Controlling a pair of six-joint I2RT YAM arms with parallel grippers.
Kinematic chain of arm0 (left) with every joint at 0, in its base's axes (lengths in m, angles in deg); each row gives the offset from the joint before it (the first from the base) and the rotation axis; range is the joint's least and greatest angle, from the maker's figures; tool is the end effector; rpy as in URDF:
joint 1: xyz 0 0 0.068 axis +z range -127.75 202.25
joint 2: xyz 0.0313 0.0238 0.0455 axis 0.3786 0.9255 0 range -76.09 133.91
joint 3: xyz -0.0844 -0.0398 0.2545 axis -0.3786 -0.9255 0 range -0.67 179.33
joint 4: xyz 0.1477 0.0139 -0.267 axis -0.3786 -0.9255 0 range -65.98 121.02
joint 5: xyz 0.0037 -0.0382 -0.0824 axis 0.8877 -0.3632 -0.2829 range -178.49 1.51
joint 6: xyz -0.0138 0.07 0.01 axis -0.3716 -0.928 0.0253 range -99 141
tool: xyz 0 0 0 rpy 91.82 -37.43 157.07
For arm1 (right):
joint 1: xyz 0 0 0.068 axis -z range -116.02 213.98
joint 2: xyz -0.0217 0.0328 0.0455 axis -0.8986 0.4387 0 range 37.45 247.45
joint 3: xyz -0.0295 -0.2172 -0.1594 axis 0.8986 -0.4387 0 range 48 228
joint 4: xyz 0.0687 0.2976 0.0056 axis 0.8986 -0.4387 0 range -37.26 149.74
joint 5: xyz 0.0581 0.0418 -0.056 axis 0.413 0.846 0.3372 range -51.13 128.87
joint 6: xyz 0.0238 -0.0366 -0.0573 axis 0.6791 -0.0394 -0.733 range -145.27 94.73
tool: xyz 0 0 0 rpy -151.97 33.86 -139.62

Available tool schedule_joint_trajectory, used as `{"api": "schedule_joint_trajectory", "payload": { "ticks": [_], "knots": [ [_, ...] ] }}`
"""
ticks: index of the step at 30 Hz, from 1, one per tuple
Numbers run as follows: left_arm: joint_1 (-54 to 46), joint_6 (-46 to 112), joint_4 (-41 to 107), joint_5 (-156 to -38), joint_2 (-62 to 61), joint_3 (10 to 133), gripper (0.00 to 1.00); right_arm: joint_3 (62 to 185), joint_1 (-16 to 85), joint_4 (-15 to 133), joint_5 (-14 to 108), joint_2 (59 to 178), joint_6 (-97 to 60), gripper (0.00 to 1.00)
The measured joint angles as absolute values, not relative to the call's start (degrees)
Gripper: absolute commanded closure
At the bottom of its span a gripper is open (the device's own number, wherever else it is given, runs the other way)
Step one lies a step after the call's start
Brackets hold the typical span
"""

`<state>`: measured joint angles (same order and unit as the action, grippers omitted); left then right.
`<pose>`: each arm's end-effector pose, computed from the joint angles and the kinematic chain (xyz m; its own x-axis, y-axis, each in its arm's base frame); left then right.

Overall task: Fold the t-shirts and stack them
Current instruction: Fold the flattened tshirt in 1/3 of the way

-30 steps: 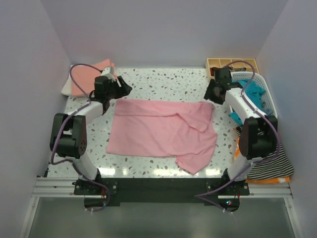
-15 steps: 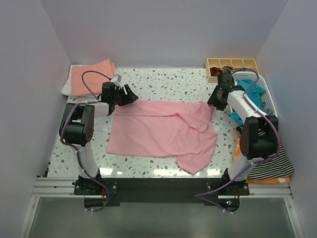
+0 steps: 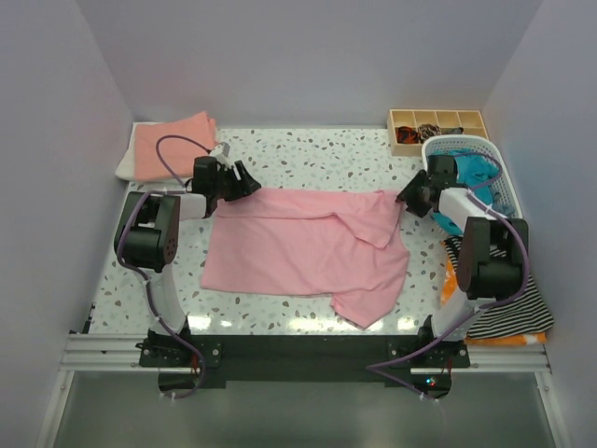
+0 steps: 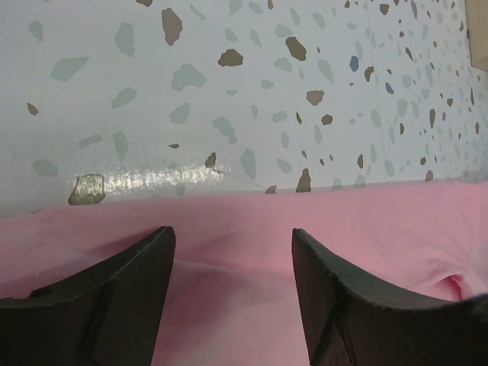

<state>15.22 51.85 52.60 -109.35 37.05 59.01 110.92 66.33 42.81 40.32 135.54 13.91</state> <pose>0.4488 -0.0767 0.0876 -0.6625 -0.4010 -0.6327 0.0871 0.7977 -0.5968 0.4115 -0.0154 0.1488 -0.5950 0.6566 -0.4635 0.5179 0.7542 0.4036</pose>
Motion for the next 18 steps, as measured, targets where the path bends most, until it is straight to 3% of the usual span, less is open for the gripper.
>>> {"api": "schedule_joint_trajectory", "payload": {
  "ticks": [10,18],
  "knots": [
    [15.2,51.6,52.6,-109.4,37.1,59.0,0.33,101.1,71.7,56.6,47.3,129.0,22.3,0.5],
    [15.2,51.6,52.6,-109.4,37.1,59.0,0.33,102.5,73.7,61.9,49.4,130.7,26.2,0.52]
  ]
}}
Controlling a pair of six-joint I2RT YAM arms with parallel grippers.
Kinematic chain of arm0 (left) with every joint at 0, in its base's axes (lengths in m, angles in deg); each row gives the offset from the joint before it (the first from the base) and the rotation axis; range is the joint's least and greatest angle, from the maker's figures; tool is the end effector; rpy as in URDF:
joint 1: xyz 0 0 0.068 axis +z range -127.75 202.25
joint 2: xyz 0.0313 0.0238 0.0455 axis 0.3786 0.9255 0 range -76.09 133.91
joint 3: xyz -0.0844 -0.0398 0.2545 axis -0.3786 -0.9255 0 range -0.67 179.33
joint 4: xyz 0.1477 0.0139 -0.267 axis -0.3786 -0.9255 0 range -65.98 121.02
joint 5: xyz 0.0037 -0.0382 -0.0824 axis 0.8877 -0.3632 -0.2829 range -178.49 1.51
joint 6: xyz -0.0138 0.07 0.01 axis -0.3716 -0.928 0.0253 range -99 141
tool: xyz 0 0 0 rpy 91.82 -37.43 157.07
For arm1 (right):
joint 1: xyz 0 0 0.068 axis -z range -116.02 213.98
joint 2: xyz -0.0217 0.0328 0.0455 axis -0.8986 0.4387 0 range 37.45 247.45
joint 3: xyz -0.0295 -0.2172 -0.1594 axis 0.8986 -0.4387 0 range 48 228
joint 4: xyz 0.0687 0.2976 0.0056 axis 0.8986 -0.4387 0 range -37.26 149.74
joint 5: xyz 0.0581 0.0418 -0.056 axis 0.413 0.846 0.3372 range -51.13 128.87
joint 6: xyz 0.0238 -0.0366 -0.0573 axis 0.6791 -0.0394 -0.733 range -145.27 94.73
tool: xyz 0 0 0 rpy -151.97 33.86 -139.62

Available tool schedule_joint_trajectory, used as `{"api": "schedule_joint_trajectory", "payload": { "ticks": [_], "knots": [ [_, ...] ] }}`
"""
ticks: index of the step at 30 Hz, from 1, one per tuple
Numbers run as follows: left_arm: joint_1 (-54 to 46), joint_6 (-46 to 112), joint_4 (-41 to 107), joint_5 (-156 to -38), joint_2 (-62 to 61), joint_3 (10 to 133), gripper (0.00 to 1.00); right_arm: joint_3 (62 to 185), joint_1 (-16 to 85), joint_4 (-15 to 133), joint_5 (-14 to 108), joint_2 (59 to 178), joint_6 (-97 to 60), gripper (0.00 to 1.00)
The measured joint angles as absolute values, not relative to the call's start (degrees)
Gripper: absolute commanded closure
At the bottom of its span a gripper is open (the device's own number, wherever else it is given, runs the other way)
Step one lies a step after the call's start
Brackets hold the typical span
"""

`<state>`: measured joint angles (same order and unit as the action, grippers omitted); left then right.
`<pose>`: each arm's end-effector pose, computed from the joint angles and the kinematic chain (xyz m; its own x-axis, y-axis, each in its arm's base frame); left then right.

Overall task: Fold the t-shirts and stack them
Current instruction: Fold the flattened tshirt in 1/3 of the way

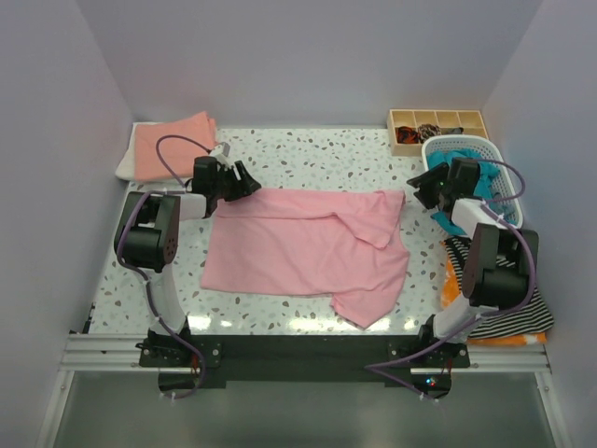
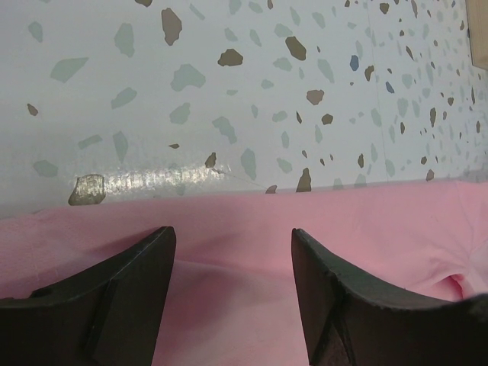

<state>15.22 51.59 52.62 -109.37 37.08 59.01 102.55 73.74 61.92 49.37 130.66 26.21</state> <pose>0.4488 -0.0768 0.0874 -0.6624 -0.3973 -0.6352 0.0902 0.7994 -0.5940 0.4023 -0.0582 0.1611 -0.3475 0.8404 -0.4159 0.4724 0.5400 0.6966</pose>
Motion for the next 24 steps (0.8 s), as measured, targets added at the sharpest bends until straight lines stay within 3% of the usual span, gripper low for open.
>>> {"api": "schedule_joint_trajectory", "payload": {
  "ticks": [19,24],
  "knots": [
    [15.9,49.6,50.3,-106.8,37.1,59.6,0.33,113.1,71.2,51.8,51.9,139.1,21.5,0.56],
    [16.4,48.9,50.2,-106.0,37.1,59.6,0.33,115.3,69.4,48.3,51.8,142.2,19.9,0.68]
  ]
}}
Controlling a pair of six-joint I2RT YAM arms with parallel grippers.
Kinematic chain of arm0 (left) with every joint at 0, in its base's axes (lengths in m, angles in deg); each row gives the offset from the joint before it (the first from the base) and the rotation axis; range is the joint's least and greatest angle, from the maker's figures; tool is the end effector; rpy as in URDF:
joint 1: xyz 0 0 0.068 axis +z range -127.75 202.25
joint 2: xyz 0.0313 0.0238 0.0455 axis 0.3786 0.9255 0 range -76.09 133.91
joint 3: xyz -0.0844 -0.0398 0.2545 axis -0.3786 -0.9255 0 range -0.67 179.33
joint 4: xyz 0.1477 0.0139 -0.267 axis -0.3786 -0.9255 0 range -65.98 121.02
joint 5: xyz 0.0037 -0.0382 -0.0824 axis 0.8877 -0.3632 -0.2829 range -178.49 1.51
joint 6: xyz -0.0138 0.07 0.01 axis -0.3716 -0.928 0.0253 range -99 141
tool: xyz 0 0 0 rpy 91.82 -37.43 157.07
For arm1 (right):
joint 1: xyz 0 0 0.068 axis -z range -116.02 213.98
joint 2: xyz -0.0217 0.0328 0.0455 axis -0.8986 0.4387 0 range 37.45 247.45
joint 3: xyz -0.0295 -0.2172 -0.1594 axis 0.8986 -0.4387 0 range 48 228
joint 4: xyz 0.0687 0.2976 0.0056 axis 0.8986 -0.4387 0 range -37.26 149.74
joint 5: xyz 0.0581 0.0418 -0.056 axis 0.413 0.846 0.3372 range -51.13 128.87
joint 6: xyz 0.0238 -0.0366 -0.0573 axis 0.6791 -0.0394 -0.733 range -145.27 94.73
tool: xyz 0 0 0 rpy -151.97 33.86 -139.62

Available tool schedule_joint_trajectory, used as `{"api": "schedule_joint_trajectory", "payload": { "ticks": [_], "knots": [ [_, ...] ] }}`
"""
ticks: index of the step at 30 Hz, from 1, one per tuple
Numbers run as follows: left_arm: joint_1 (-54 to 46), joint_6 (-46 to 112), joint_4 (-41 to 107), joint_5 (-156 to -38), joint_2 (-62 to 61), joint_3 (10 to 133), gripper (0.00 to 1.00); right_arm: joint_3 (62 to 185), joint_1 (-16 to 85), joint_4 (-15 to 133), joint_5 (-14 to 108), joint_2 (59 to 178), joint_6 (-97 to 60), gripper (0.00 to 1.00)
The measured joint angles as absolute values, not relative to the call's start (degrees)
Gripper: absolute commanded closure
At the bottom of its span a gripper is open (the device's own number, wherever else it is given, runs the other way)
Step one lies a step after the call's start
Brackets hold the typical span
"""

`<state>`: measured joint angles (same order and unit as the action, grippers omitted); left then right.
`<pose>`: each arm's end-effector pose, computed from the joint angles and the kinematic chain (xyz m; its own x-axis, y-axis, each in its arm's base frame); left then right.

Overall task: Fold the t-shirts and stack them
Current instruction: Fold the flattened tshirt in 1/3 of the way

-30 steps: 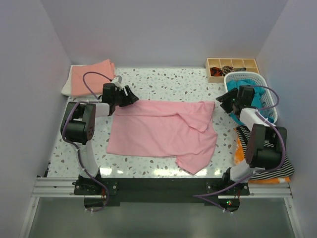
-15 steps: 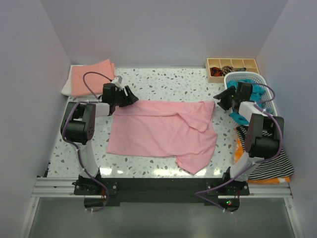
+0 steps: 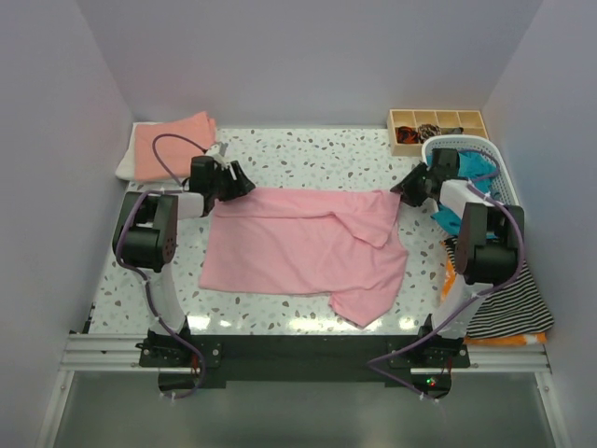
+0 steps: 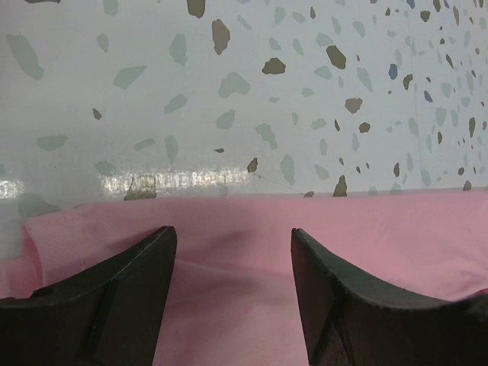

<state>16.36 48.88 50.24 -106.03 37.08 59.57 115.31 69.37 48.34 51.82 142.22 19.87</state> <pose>0.4512 -0.0646 0.0855 -0.6503 -0.3810 -0.6572 0.0488 0.8424 -0.5367 0.4409 -0.0282 0.1378 -0.5680 0.7475 -0.3443 0.4926 0.6439 0.5854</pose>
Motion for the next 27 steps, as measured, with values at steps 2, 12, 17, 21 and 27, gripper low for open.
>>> {"api": "schedule_joint_trajectory", "payload": {
  "ticks": [2,12,17,21,27],
  "knots": [
    [16.5,48.8,50.2,-105.9,37.1,59.6,0.34,115.9,68.9,47.2,51.8,143.1,19.3,0.79],
    [17.3,48.4,50.0,-100.7,34.7,56.5,0.36,117.1,68.6,45.8,50.9,143.4,16.5,1.0],
    [19.4,48.4,49.0,-96.7,29.0,50.2,0.35,118.4,68.4,43.1,48.6,143.4,14.9,1.0],
    [20.1,48.4,48.5,-95.6,28.6,49.8,0.35,118.9,68.1,42.1,47.8,143.4,14.2,0.54],
    [20.1,48.3,48.5,-95.6,28.6,50.1,0.3,117.4,68.1,47.2,50.0,143.0,12.2,0.24]
  ]
}}
